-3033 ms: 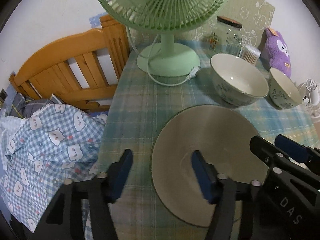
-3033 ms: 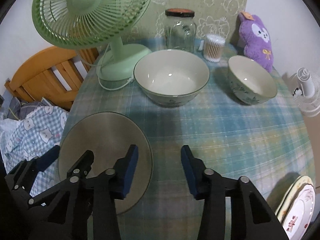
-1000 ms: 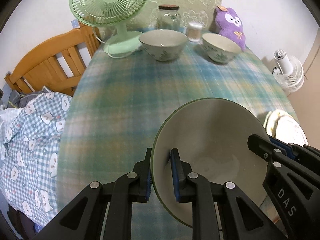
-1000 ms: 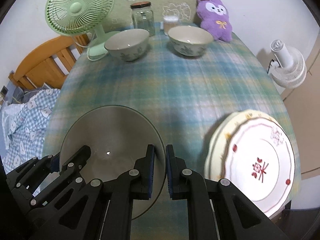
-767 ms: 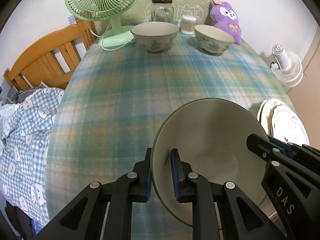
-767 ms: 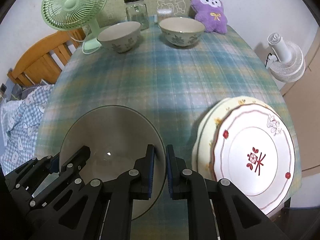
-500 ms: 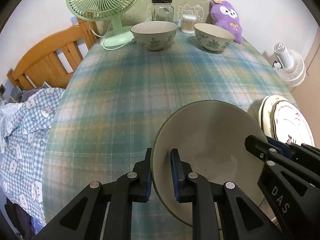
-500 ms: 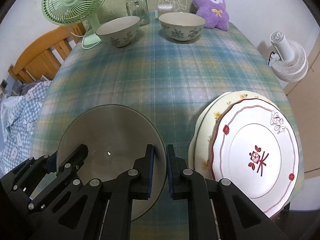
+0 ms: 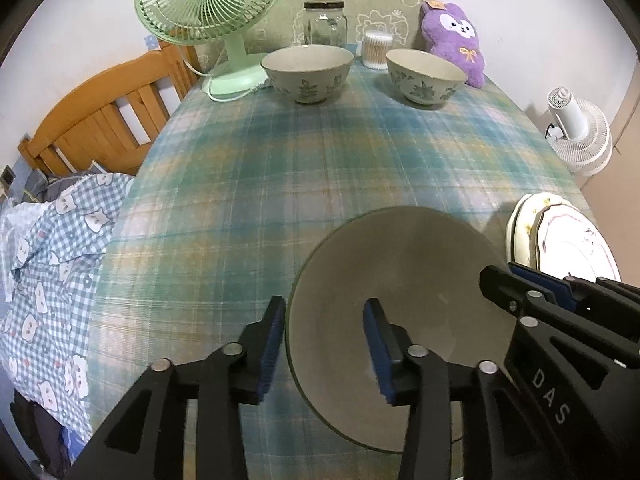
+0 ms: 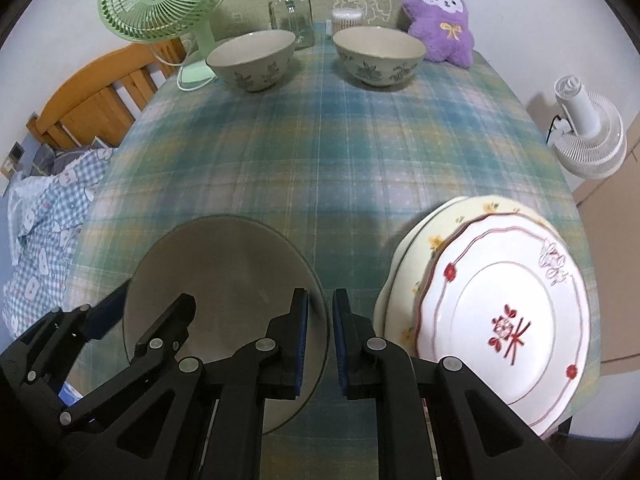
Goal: Organize plates and bowls
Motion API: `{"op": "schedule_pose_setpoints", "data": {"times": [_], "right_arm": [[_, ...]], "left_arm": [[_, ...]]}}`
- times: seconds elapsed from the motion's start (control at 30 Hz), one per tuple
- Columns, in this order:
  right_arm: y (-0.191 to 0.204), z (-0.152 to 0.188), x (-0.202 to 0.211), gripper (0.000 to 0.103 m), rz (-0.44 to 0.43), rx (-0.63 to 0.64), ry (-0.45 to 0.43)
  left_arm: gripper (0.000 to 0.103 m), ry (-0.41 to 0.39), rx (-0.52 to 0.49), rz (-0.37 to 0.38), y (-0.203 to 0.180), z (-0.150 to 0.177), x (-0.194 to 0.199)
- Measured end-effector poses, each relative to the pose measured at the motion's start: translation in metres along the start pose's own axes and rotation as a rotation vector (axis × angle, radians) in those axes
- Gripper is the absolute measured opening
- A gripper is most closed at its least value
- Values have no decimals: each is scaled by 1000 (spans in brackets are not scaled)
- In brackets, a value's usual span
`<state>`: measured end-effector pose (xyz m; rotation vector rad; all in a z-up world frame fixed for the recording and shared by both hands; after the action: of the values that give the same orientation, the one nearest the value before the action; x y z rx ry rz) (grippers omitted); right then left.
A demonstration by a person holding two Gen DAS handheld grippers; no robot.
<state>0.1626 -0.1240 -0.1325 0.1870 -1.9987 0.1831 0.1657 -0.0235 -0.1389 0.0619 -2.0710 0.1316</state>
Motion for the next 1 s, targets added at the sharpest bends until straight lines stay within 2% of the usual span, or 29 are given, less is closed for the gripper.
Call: {"op": "schedule_pose_setpoints", "data": {"times": [0.3, 0.5, 0.57, 0.6, 0.63, 0.67, 0.87, 1.0], "right_arm": [[-7, -18, 36, 16, 9, 11, -56], [-11, -39, 61, 16, 23, -5, -98], [-14, -47, 67, 21, 36, -23, -108], [-16, -52, 71, 37, 43, -41, -116], [-19, -55, 73, 61, 42, -54, -124], [-20, -58, 76, 69, 40, -69, -139], [-31, -86, 89, 70, 103, -124, -194], [-44, -105, 90, 70, 153, -131, -214]], "left_arm": [[65, -57, 32, 1, 2, -19, 32], [70, -87, 19, 24, -2, -43, 51], [70, -102, 0, 31, -4, -54, 54], [71, -106, -8, 36, -5, -58, 55], [74, -110, -17, 48, -6, -62, 56], [78, -120, -25, 66, -7, -68, 58], [80, -152, -67, 123, -15, -100, 60], [81, -183, -89, 132, -26, -125, 56]]}}
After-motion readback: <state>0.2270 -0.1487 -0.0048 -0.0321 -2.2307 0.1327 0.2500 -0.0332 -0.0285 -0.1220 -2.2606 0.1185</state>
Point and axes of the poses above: each gripper's, at about its wrist camera, not at the fingertips, and x roughly against the way its jaws point, y to its left, z to its underside, the point moved 4 cm from there along -x, roughly the way its jaws point, and after that the axes turned 11 degrees about x, right-handed, at the moved point
